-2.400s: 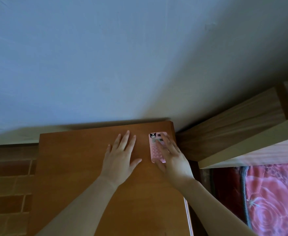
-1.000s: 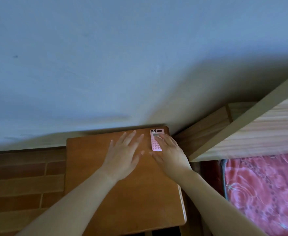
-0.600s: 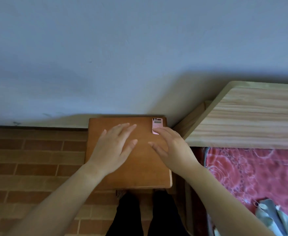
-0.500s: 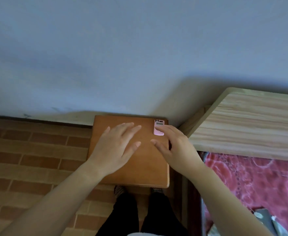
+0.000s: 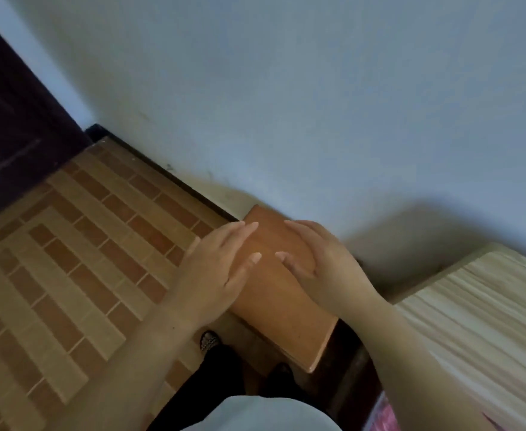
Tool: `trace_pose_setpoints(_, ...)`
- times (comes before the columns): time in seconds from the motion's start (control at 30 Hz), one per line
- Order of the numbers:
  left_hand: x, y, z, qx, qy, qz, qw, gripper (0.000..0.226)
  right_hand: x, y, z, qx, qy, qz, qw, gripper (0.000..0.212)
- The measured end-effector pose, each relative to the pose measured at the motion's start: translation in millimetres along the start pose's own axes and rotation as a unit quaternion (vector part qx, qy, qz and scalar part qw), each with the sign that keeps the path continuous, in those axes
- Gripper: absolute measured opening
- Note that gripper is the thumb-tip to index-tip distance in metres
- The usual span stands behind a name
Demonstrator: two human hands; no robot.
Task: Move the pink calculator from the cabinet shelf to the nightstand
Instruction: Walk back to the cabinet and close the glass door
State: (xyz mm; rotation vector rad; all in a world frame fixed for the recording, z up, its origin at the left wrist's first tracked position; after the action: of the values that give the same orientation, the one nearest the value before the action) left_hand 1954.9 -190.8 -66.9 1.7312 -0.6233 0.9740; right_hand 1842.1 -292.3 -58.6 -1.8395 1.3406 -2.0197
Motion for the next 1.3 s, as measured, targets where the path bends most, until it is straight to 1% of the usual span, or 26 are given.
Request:
trace_pose_setpoints(0.13, 24.0, -39.2, -41.6, 0.067, 0.038, -0.012, 0.997, 0.058, -33.3, -49.8, 18.9, 0.072, -0.073, -0.040, 0.994, 0.058)
trace_pose_setpoints(0.3, 56.6, -94.3, -92.0, 0.143, 0.091, -0.052, 0.984, 0.057, -67.6, -121.1, 41.1, 0.144, -0.129, -0.063, 0.979, 0.057)
trace_pose_setpoints(0.47, 95.8, -158.2, -137.4, 0.183, 0.138, -0.064, 0.971, 0.056, -116.4, -204.0, 70.4, 0.191, -0.168, -0.093, 0.963, 0.057)
trace_pose_setpoints(0.73, 172.9, -278.6, -233.8, 0.242, 0.181, -0.019, 0.953, 0.059, -223.7, -352.7, 111.5, 0.261, -0.188, -0.103, 0.941, 0.061)
trace_pose_setpoints(0.87, 198.9, -325.9, -288.2, 0.294, 0.209, -0.019, 0.933, 0.058, -275.2, -417.2, 119.1, 0.298, -0.227, -0.107, 0.921, 0.060)
trace_pose_setpoints(0.97, 213.0, -357.4, -325.1, 0.317, 0.239, -0.029, 0.917, 0.062, -310.4, -464.1, 120.6, 0.338, -0.251, -0.125, 0.898, 0.061)
trace_pose_setpoints(1.07, 225.8, -387.4, -358.4, 0.345, 0.268, -0.032, 0.899, 0.057, -340.9, -506.2, 124.4, 0.364, -0.285, -0.124, 0.878, 0.061)
trace_pose_setpoints(1.2, 252.2, -425.0, -392.8, 0.359, 0.303, -0.049, 0.882, 0.059, -377.8, -556.0, 139.6, 0.398, -0.307, -0.125, 0.855, 0.062)
trace_pose_setpoints(1.3, 274.8, -460.8, -409.2, 0.366, 0.323, -0.058, 0.871, 0.062, -403.2, -588.0, 160.6, 0.411, -0.313, -0.122, 0.848, 0.060)
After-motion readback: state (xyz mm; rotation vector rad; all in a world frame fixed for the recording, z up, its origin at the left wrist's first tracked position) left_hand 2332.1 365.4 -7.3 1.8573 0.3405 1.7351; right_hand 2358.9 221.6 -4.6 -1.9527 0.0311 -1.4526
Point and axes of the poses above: each hand's wrist, its own z-axis towards the middle knuckle, its own x-axis out of the back of the hand, y = z × x, the point moved 8 cm from there along z, towards the middle knuckle, and after that the axes turned 7 degrees about -y, right-handed, at the moved point
